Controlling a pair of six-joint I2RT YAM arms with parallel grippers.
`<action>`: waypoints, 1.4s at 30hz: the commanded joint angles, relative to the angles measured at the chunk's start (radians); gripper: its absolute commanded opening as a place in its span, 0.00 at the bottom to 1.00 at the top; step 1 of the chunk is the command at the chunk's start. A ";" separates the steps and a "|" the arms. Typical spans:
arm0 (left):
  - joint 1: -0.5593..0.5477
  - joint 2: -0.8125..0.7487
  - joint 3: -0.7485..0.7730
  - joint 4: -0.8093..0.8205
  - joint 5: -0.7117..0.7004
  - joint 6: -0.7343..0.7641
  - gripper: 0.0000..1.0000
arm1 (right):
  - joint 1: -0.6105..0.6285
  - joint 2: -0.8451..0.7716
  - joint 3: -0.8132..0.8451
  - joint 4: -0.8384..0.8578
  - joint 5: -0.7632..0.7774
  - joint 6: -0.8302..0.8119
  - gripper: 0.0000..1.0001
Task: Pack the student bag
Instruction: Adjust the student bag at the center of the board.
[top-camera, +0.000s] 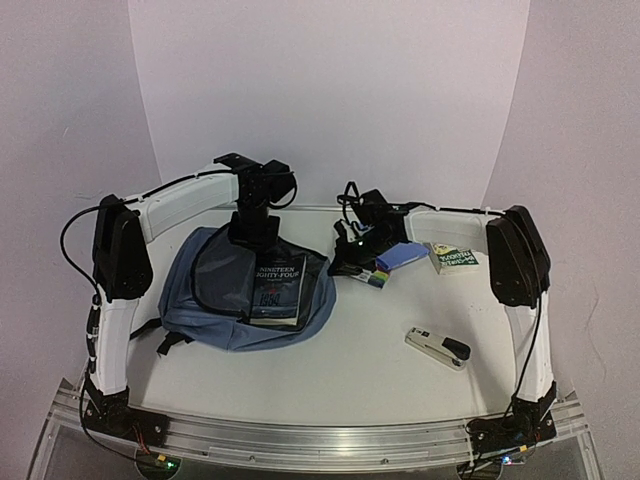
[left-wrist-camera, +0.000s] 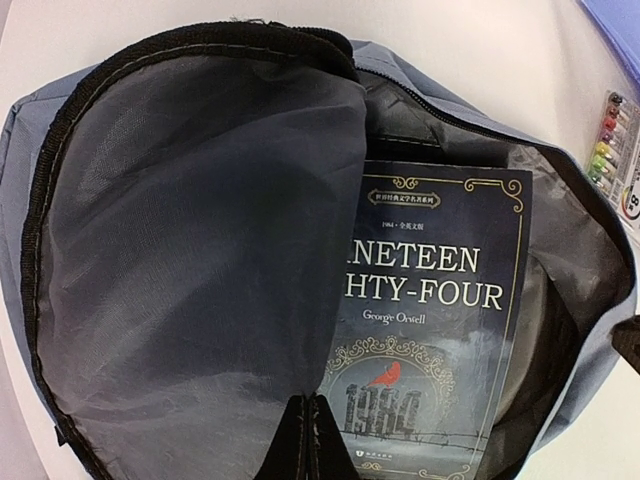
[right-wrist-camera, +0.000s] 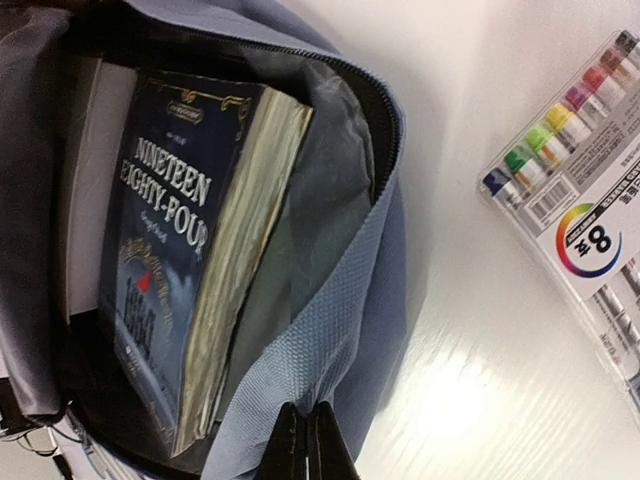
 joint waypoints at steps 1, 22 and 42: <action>0.005 -0.072 0.013 -0.009 0.008 0.005 0.00 | -0.003 -0.180 0.022 0.006 -0.065 0.002 0.00; 0.005 -0.075 -0.004 0.030 0.035 0.003 0.00 | 0.048 -0.112 -0.052 -0.060 0.046 0.061 0.37; 0.005 -0.063 0.003 0.046 0.020 -0.009 0.00 | 0.087 -0.019 -0.073 -0.113 0.193 0.129 0.34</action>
